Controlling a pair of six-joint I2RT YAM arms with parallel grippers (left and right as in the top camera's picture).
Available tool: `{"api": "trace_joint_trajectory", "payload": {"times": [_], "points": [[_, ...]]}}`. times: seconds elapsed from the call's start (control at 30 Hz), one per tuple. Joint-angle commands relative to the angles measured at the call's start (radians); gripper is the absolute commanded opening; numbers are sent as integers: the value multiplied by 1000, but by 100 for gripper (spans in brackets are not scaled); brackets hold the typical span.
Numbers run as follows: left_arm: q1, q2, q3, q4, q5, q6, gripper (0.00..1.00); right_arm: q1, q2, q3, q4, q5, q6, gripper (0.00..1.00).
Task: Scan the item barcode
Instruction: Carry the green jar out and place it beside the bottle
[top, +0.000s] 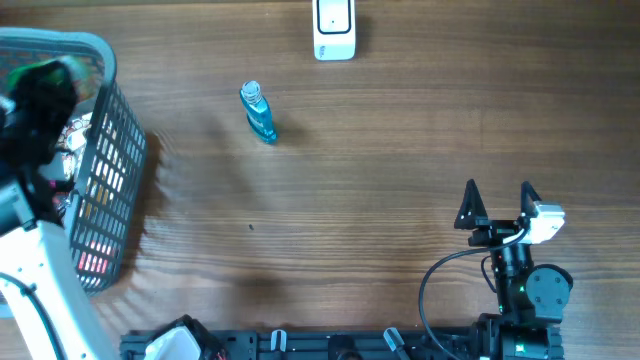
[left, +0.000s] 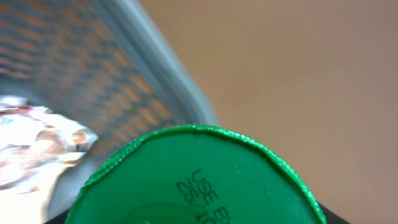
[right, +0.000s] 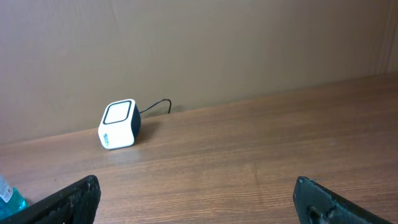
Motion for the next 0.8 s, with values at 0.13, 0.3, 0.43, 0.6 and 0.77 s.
{"api": "trace_joint_trajectory", "payload": {"times": [0.13, 0.3, 0.43, 0.6, 0.77], "points": [[-325, -26, 2, 79, 40, -9, 66, 4, -6, -1, 5, -13, -5, 100], [-616, 5, 2, 79, -138, -5, 66, 4, -6, -1, 5, -12, -5, 100], [-810, 98, 2, 78, -232, 2, 66, 4, -6, -1, 5, -12, -5, 100], [-978, 303, 2, 61, -364, 55, 70, 4, -6, -1, 5, -13, -5, 100], [-998, 484, 2, 16, -446, 85, 67, 4, -6, -1, 5, -12, -5, 100]]}}
